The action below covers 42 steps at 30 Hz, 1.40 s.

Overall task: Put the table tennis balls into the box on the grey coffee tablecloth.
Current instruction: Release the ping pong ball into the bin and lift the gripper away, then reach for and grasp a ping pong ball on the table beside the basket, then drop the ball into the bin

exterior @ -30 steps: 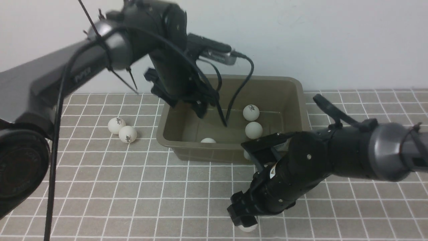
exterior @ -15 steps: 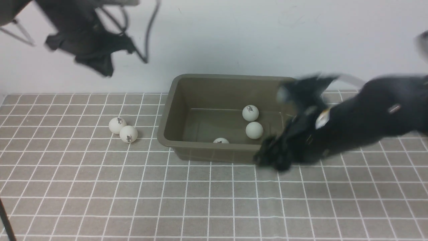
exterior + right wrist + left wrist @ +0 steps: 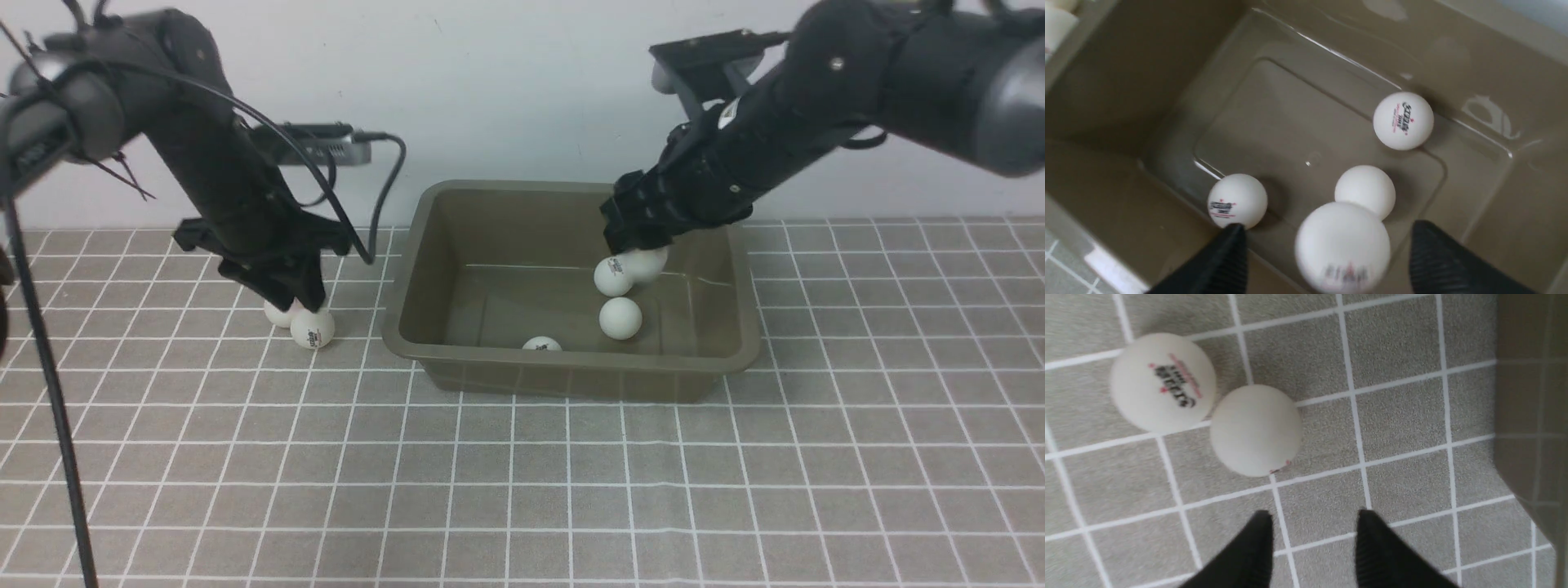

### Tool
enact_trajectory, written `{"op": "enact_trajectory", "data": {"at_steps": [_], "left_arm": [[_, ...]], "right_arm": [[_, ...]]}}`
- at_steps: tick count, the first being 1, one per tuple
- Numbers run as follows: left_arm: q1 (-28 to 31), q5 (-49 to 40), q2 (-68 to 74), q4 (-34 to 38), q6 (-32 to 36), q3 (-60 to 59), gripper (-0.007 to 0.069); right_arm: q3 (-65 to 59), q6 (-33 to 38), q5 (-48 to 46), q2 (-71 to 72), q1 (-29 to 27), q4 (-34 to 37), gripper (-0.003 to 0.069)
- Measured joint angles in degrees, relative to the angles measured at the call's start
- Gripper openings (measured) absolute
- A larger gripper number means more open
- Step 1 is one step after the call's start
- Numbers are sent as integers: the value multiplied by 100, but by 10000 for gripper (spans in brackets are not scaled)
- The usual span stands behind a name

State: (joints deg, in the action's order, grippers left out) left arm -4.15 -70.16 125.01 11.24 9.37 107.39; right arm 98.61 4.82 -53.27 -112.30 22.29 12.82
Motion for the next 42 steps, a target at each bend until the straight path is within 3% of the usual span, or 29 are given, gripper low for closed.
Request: {"op": "enact_trajectory", "data": {"at_steps": [2,5,7,11,21,25,26,34,38,42], "left_arm": [[-16,64,96,-13,0,0,376],[-31,185,195,-24,0,0,447],[-31,365,299,-48,0,5,493],[-31,696,438,-112,-6,5,512],[-33,914,649,-112,-19,5,506],[-33,909,714,-112,-23,5,405],[-38,902,714,-112,-23,5,345],[-249,160,216,254,-23,880,353],[-587,259,-148,962,200,1517,353],[-1064,453,-68,1033,580,1622,353]], "right_arm": [[236,-249,-225,-37,0,-121,578],[525,-385,-503,-25,0,-237,605],[728,-413,-765,53,0,-348,606],[874,-362,-1072,275,0,-490,578],[904,-282,-1241,500,0,-733,547],[904,-282,-1250,500,0,-743,547],[904,-282,-1250,500,0,-743,546],[904,-282,-1439,500,0,-728,546],[904,-282,-1509,500,0,-585,546],[904,-263,-1583,550,0,-322,537]]}}
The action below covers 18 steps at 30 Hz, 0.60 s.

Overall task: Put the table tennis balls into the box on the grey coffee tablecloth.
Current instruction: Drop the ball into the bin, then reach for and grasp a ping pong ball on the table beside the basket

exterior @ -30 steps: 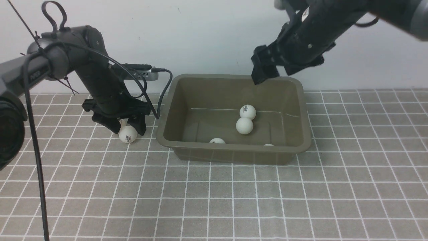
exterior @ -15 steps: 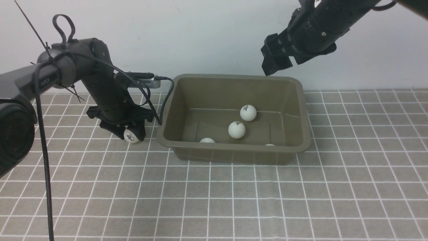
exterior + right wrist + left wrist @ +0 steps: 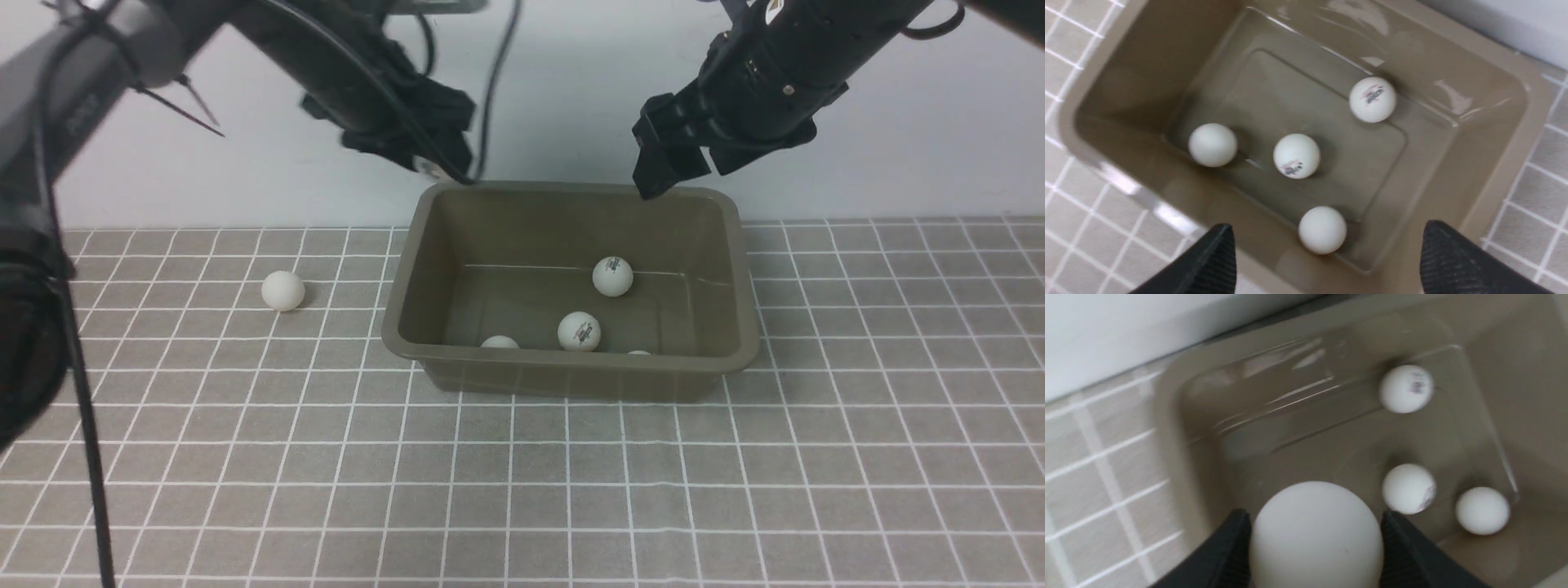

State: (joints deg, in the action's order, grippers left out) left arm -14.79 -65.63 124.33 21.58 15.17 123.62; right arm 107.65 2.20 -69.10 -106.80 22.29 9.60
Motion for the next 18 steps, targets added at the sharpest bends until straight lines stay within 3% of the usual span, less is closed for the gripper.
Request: {"op": "enact_trajectory", "data": {"at_steps": [2,5,9,12,13,14,15,17,18], "left_arm": [[-103,-7,129,0,-22,0,353],[-190,-106,406,0,-220,0,369],[-208,-299,619,-233,-487,2,534],[-192,-409,619,-586,-680,335,557],[-158,-476,611,-705,-719,554,507],[-110,-505,589,-830,-745,741,432],[-110,-505,584,-857,-745,778,414],[126,-524,477,-1214,-764,1169,158],[246,-524,430,-1327,-798,1258,101]], "right_arm": [[0,53,-42,75,0,119,521],[-5,191,-68,371,6,353,437],[-5,274,-73,1108,38,416,226],[-41,274,-13,1636,44,378,73],[-181,274,168,2002,44,290,22],[-291,274,285,2197,44,218,9],[-321,274,320,2246,44,197,7],[-814,143,789,2858,44,-170,-9],[-1015,55,952,3068,44,-345,-11]]}}
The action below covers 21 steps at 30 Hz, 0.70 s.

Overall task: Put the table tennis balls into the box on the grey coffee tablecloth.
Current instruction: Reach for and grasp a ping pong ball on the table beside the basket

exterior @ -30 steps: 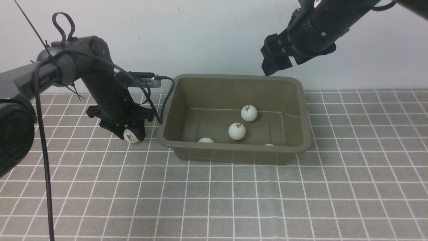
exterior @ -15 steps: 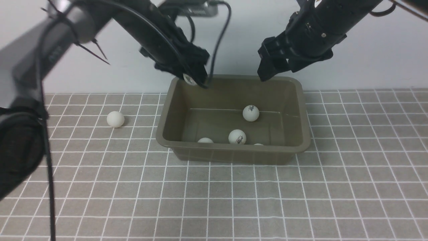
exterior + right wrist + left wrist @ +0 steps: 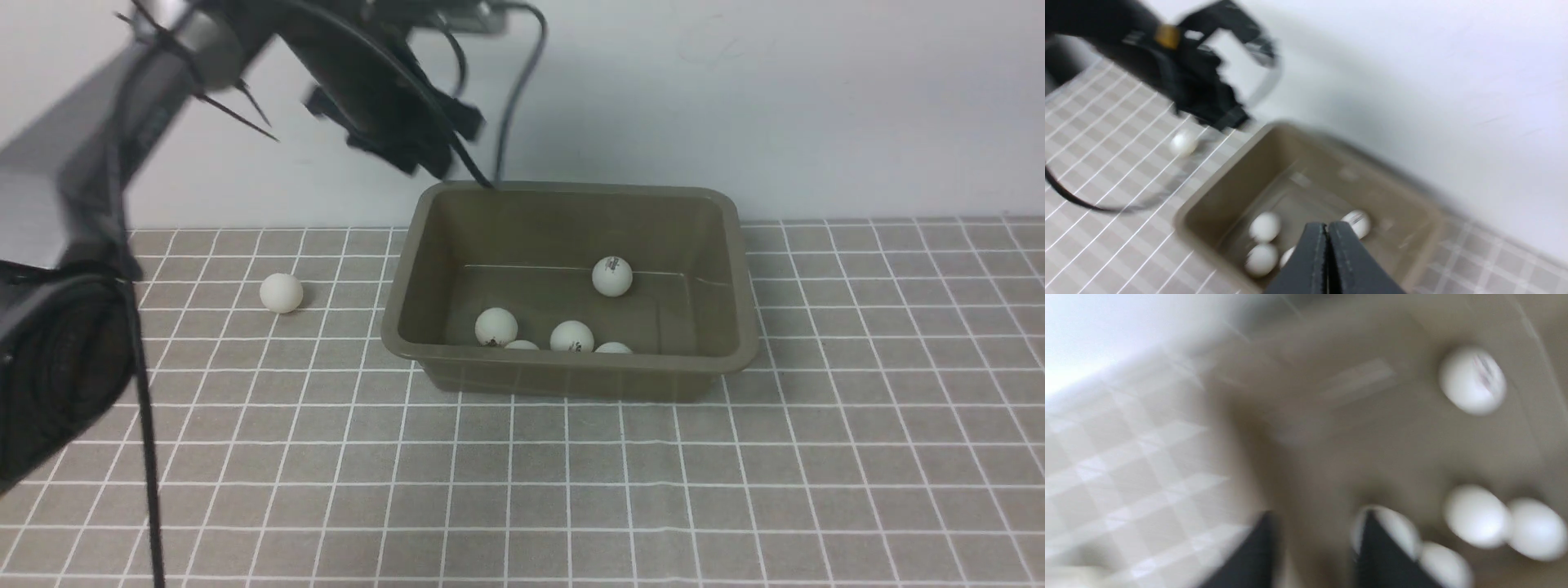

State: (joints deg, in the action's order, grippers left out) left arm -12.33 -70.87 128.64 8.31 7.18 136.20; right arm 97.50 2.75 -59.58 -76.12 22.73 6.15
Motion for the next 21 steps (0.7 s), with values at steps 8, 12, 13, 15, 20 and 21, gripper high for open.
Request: {"op": "enact_trajectory", "data": {"at_steps": [8,12,13,15,20,21], "left_arm": [[1401,-45,140,161,-217,116,4],[1445,-60,595,334,72,105,90],[1438,-60,617,334,86,105,90],[1356,-60,910,263,32,52,242],[1319,-60,985,77,-179,-282,420],[1317,-60,985,21,-216,-412,465]], "right_arm": [[-2108,-1214,1436,1532,0,-912,-13],[-2636,-1339,1824,1608,0,-924,-13],[-2636,-1339,1824,1608,0,-924,-13],[-2770,-1362,1836,1597,0,-924,-15],[-2778,-1362,1856,1618,0,-935,-15],[-2778,-1367,1870,1623,0,-935,-15]]}}
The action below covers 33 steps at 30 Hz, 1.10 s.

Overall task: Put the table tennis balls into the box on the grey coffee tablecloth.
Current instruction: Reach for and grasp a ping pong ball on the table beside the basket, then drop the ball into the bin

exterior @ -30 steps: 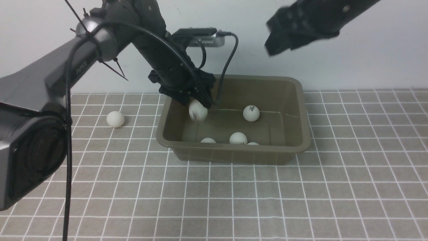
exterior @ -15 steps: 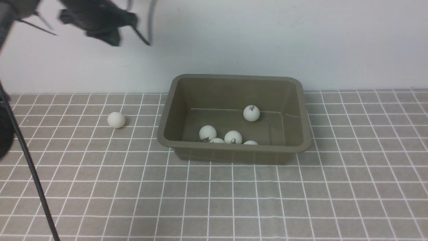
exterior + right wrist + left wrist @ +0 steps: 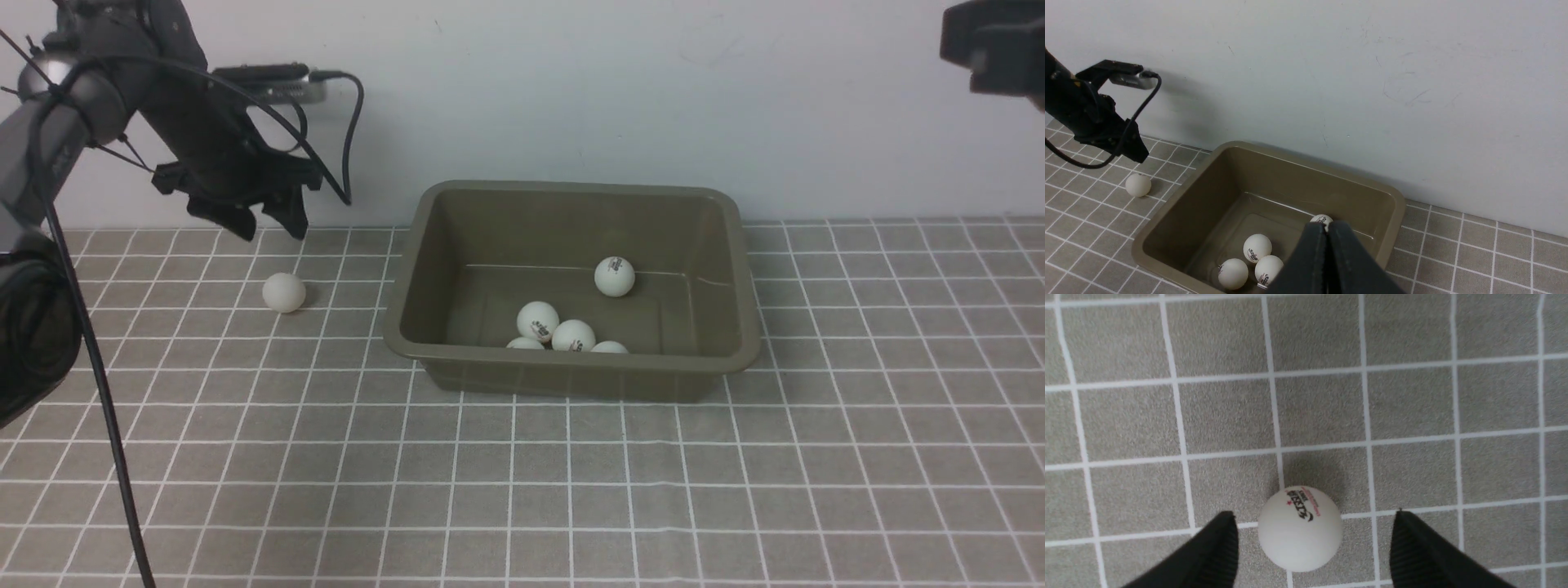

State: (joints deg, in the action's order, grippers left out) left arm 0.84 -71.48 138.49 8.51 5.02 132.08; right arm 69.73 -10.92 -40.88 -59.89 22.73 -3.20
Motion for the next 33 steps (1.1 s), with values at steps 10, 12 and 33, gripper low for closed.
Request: {"op": "enact_trajectory", "data": {"at_steps": [10,12,33], "left_arm": [[-4,32,307,-18,38,-281,510],[-4,49,443,-18,112,-281,508],[-1437,88,-911,735,1194,-193,344]], "right_arm": [[0,0,51,0,0,-6,-15],[0,0,51,0,0,-6,-15],[-217,-320,-465,538,0,-550,-15]]}}
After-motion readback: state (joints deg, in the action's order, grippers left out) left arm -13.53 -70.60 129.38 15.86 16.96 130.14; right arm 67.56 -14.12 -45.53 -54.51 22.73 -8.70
